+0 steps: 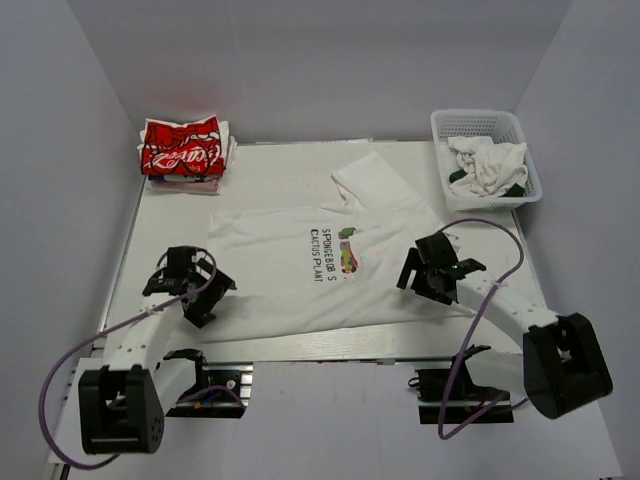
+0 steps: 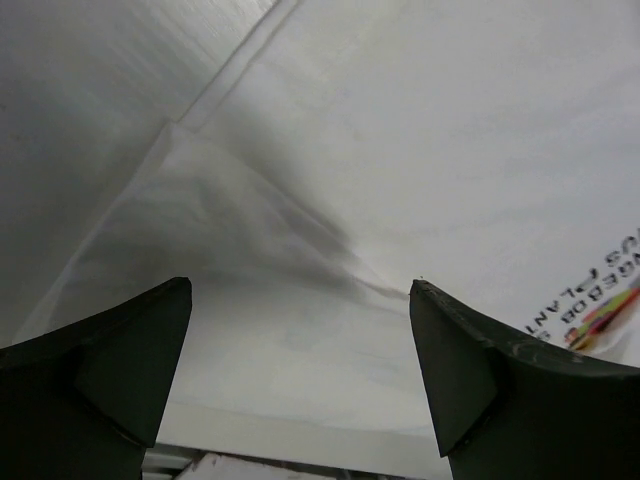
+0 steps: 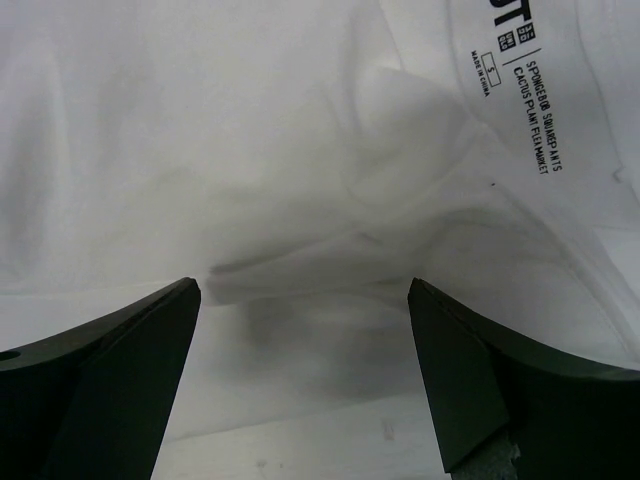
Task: Fold and stack the t-shirts
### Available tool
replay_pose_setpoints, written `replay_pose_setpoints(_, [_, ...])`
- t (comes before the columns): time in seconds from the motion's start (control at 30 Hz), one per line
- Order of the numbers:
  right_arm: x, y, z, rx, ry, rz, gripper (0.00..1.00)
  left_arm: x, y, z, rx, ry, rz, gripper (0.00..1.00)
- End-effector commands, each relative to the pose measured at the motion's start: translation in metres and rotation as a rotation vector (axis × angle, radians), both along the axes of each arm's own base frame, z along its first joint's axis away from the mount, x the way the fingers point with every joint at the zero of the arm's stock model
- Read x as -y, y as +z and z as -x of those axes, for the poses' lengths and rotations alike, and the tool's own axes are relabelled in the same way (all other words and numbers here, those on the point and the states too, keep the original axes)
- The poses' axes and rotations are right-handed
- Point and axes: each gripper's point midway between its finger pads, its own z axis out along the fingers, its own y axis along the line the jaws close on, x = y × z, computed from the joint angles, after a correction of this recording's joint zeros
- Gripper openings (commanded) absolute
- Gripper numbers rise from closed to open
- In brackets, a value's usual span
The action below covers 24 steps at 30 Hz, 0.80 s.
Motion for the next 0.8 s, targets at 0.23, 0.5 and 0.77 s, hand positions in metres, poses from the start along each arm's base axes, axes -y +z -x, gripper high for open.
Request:
replay_pose_setpoints(0.23, [-0.043, 0.145, -0.095, 0.412, 0.178, -0.027, 0.9, -0.017, 0.109, -0.086, 0.251, -0.053, -0.108, 1.0])
replay_pose_setpoints(0.5, [-0.075, 0.2, -0.223, 0.598, 0.109, 0.023, 0.9, -0.041, 0.083, -0.194, 0.138, -0.076, -0.19, 1.0])
replay_pose_setpoints(0.77, [-0.088, 0.185, -0.329, 0.667, 0.093, 0.171, 0.9, -0.064, 0.036, -0.257, 0.02, -0.049, -0.288, 0.9])
